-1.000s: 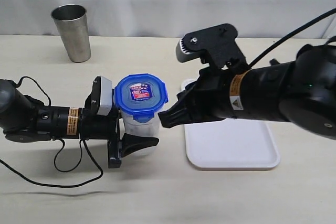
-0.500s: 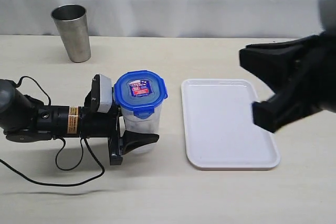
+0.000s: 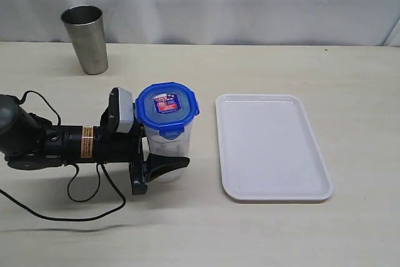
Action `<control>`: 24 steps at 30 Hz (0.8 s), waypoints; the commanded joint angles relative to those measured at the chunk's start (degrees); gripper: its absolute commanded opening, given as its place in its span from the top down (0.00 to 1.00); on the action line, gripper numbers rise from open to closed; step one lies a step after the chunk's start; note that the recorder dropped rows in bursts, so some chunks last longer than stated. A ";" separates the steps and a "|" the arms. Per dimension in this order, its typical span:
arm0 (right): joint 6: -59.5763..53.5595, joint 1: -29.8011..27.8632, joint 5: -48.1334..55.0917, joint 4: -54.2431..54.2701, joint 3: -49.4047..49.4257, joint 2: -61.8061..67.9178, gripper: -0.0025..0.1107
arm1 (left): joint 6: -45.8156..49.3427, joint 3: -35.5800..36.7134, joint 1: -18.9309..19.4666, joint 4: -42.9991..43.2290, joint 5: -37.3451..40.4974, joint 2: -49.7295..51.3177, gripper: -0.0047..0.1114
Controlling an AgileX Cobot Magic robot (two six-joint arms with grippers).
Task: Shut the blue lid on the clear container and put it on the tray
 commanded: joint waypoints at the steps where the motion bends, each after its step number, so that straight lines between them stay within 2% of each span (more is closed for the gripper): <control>1: 0.68 0.16 7.97 1.23 1.30 -4.98 0.94 | 0.62 -0.11 -0.47 -8.23 -1.30 -0.56 0.96; 4: 0.68 0.16 9.27 1.23 1.30 -4.98 0.94 | 0.75 -0.11 -0.47 -10.80 -1.30 -0.56 0.96; 20: 0.68 -0.22 9.19 1.25 2.09 -4.98 0.94 | 0.75 -0.11 -0.47 -11.08 -1.30 -0.56 0.96; 24: 0.68 -2.51 9.31 6.27 4.01 -4.98 0.94 | 0.75 -0.11 -0.47 -11.08 -1.30 -0.56 0.96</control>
